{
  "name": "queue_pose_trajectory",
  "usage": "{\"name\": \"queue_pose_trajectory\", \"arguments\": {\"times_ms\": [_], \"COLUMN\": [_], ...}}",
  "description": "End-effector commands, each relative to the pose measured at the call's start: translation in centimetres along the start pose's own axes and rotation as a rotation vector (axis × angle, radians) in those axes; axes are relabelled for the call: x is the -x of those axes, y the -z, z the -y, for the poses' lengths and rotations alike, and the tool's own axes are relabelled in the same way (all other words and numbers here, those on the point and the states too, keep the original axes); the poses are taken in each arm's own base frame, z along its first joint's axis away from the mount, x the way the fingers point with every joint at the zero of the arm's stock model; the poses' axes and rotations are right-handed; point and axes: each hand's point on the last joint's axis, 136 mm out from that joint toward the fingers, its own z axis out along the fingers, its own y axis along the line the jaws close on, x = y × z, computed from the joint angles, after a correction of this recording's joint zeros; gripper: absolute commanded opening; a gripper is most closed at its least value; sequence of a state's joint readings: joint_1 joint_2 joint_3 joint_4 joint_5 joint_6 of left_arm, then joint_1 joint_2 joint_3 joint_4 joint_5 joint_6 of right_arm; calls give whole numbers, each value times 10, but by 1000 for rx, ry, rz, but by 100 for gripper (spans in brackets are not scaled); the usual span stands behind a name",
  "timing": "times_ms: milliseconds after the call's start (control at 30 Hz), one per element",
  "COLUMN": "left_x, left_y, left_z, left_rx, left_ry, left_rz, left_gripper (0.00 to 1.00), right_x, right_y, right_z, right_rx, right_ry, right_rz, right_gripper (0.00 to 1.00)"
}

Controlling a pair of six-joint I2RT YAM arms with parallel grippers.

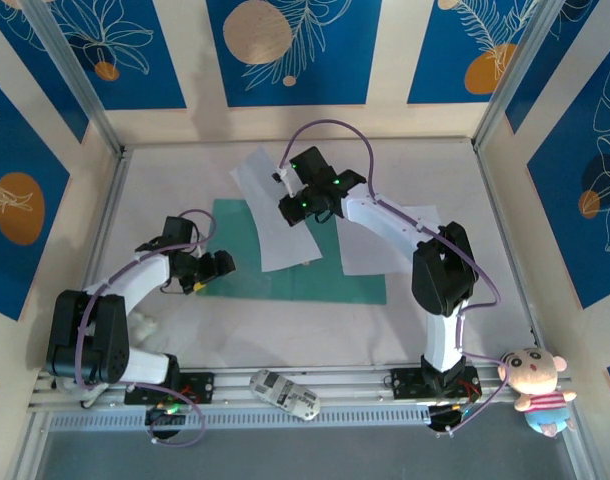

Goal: Put the files into the folder

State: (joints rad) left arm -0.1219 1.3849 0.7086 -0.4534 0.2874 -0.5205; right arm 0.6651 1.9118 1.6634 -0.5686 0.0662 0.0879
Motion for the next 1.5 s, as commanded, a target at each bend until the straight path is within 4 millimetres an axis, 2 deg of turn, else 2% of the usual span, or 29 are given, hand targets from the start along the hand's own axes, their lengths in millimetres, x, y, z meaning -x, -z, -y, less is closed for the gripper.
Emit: {"name": "queue_pose_trajectory", "arguments": {"times_ms": [0,633,1133,1467], "left_x": [-2,-3,-3,3], "left_y": [0,1,3,18], "left_z": [-1,1,1,5], "left_rx": [-14,-21,-25,-15], "left_ry": [2,4,6,-18], "left_rz": [-13,-13,-11,23], "left_gripper": [89,89,89,90], "right_x": [0,-7,-10,-15], "right_y": [6,1,-19,-31], "right_z": [-8,-6,-2,-7], "right_rx": [53,70,70,94], "right_ry": [-24,-115,-202,-265], "right_rz": [11,21,33,13], "right_gripper": [0,0,0,0]}}
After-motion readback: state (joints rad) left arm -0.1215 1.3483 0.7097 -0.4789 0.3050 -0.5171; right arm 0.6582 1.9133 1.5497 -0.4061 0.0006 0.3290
